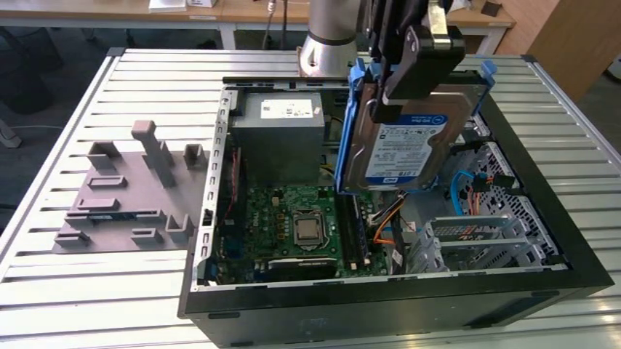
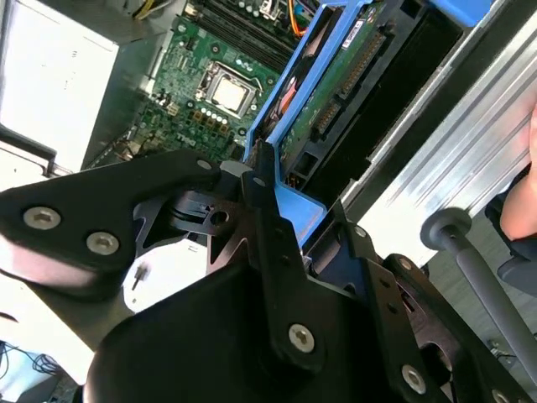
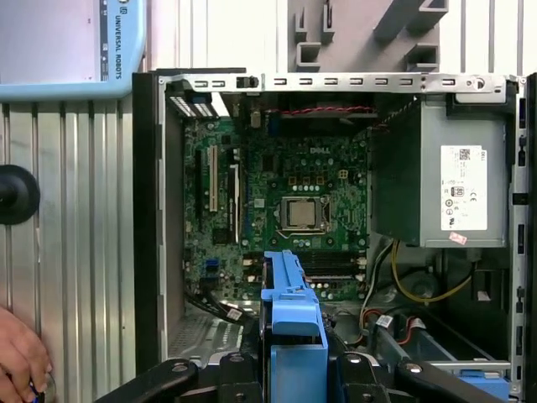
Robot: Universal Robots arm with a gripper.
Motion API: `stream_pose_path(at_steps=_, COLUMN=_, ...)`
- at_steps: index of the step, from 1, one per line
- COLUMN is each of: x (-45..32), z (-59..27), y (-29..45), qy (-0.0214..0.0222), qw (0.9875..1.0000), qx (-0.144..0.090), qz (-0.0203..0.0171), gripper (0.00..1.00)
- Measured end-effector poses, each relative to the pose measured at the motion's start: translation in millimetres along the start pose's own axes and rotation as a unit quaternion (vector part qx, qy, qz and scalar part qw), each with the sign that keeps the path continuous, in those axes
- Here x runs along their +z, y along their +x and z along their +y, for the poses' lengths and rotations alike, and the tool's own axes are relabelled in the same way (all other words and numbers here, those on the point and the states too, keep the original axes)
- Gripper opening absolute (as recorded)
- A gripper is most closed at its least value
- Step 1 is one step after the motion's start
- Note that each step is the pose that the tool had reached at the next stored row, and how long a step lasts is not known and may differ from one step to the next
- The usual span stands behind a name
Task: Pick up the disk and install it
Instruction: 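Insert the disk into the insertion slot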
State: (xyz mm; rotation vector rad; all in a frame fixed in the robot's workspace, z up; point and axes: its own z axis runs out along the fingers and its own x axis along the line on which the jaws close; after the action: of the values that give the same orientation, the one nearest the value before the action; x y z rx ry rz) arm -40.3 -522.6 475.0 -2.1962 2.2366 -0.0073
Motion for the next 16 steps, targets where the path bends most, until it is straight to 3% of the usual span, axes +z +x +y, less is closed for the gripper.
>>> stream_pose_path(at_steps=8, x=1.1, z=-1.2, y=17.3, qy=0.0000, qw=1.0000, qx=0.000, qz=0.0006, gripper=0.36)
stream_pose_path(at_steps=16, x=2.5, z=-17.3, y=21.3, qy=0.0000, qw=1.0000, qx=0.000, qz=0.0007, gripper=0.36)
